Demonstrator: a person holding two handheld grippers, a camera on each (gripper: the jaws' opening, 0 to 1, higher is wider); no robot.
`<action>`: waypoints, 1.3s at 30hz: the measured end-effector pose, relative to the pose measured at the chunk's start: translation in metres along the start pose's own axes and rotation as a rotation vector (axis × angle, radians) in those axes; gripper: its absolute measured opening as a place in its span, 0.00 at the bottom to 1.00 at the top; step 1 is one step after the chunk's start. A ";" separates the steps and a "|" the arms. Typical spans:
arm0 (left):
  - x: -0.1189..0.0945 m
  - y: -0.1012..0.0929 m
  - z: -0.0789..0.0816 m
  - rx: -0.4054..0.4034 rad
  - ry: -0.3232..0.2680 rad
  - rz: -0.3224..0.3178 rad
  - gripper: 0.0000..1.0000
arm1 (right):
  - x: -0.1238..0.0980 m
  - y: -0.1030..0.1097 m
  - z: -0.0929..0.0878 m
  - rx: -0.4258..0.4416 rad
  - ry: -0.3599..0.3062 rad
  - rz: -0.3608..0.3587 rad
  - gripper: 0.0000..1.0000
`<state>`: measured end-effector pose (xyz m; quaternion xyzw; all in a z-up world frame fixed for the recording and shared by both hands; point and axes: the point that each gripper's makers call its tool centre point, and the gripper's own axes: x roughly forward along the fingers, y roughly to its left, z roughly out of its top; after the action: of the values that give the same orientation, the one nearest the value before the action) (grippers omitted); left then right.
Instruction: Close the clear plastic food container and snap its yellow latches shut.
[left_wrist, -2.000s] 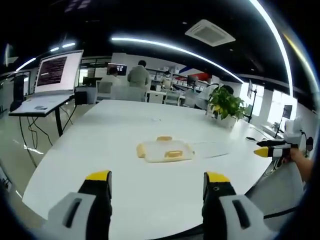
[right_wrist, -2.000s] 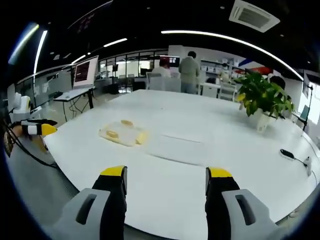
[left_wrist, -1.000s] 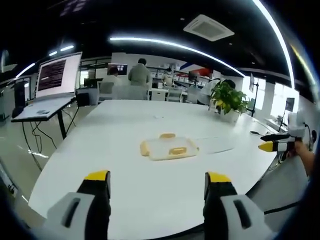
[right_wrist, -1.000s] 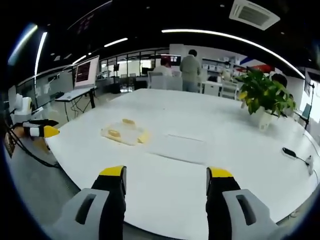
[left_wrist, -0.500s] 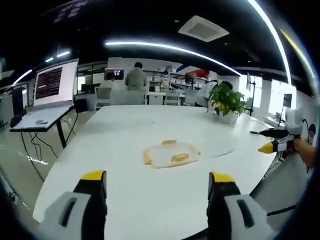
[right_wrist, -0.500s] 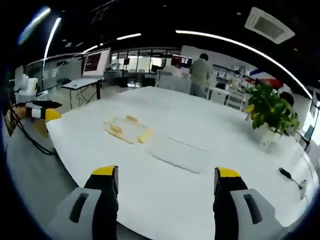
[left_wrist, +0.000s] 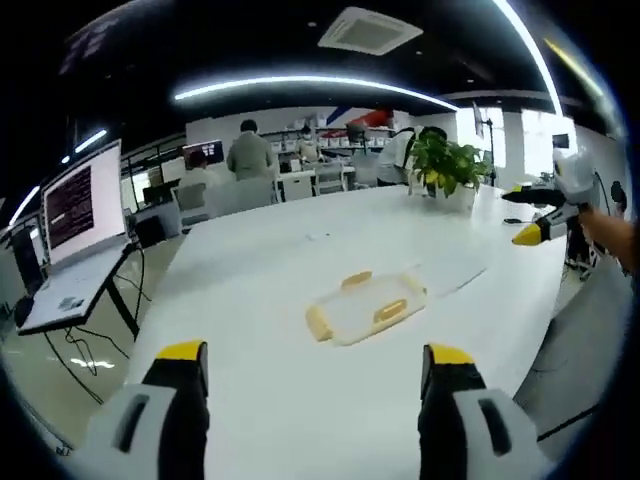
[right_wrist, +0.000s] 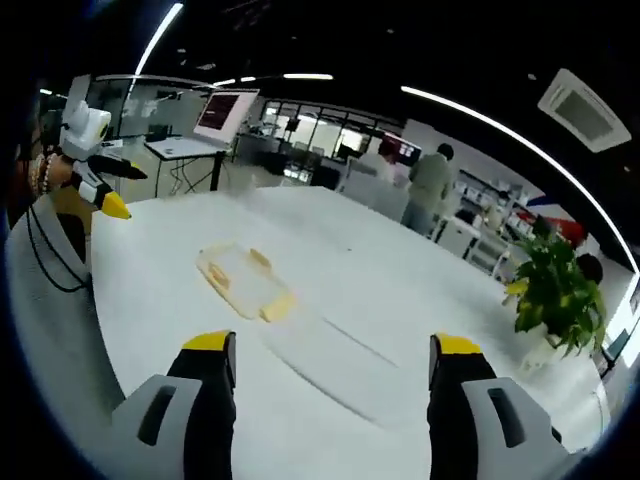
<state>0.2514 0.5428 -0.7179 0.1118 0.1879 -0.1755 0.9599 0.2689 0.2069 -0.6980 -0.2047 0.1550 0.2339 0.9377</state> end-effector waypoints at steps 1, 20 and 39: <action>0.002 0.002 -0.001 0.009 0.017 -0.005 0.83 | 0.005 -0.001 0.002 -0.001 -0.006 0.000 0.81; 0.095 0.024 -0.004 0.350 0.204 -0.121 0.79 | 0.112 0.017 0.019 -0.255 0.044 0.240 0.74; 0.174 0.012 -0.020 0.653 0.346 -0.312 0.78 | 0.171 0.056 -0.023 -0.639 0.274 0.564 0.66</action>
<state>0.4003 0.5084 -0.8033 0.4089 0.2957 -0.3482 0.7900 0.3807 0.3060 -0.8018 -0.4629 0.2475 0.4872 0.6979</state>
